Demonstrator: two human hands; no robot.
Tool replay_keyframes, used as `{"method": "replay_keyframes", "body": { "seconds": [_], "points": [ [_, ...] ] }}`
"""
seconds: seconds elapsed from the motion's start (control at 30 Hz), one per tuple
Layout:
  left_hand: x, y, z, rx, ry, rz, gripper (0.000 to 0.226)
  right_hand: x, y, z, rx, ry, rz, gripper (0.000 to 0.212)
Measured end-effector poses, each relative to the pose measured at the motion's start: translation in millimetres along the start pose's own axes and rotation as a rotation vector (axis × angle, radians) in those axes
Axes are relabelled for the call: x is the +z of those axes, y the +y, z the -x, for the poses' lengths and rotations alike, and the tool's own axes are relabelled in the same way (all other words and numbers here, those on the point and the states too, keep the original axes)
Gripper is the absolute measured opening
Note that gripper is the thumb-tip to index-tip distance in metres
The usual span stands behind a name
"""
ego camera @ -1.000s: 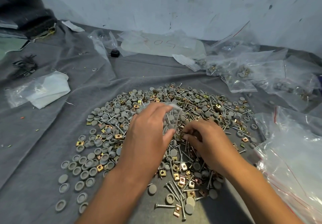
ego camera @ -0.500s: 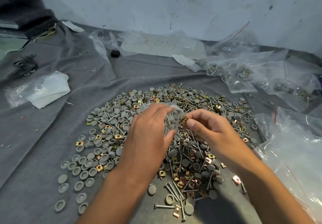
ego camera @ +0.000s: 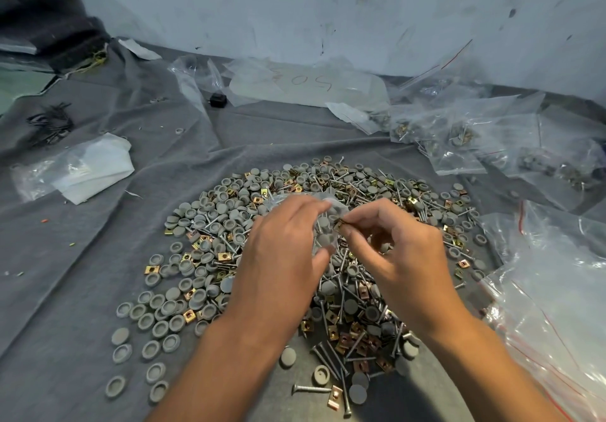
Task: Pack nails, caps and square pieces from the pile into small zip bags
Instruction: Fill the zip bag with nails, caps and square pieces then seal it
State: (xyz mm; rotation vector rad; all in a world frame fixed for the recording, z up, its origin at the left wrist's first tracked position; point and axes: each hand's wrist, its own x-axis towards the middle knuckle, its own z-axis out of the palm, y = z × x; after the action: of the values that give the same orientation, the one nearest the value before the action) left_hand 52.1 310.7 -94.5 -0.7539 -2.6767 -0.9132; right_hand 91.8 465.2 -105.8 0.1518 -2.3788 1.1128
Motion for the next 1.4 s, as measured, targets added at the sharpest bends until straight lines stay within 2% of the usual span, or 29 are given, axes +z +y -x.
{"method": "replay_keyframes", "body": {
  "seconds": [0.2,0.4,0.5,0.63,0.73,0.83,0.93,1.2,1.33,1.4],
  "points": [
    [1,-1,1,0.003,-0.001,-0.013,0.061,4,-5,1,-0.076,0.092,0.155,0.013],
    [0,0,0,-0.003,0.002,-0.005,0.058,5,-6,1,-0.09,0.146,0.174,0.014],
    [0,1,0,-0.004,-0.003,-0.003,0.059,4,-6,1,-0.115,0.117,0.238,0.017],
    [0,1,1,-0.008,0.0,0.003,0.06,-4,4,-1,-0.068,0.153,0.212,0.015],
    [-1,1,1,-0.009,0.002,0.007,0.06,-9,19,0,0.045,0.069,0.269,0.017],
    [-2,1,1,-0.006,0.006,0.006,0.06,-5,33,2,0.172,-0.132,0.418,0.026],
    [-2,1,1,-0.004,0.006,0.009,0.06,3,39,5,0.2,-0.269,0.542,0.031],
    [-1,1,2,-0.004,0.017,0.006,0.059,2,37,1,0.181,-0.333,0.723,0.023],
    [-1,1,1,-0.004,0.018,0.016,0.06,2,39,4,0.202,-0.305,0.665,0.018],
    [0,1,1,-0.004,0.021,0.017,0.061,3,40,5,0.197,-0.307,0.646,0.023]
  ]
}}
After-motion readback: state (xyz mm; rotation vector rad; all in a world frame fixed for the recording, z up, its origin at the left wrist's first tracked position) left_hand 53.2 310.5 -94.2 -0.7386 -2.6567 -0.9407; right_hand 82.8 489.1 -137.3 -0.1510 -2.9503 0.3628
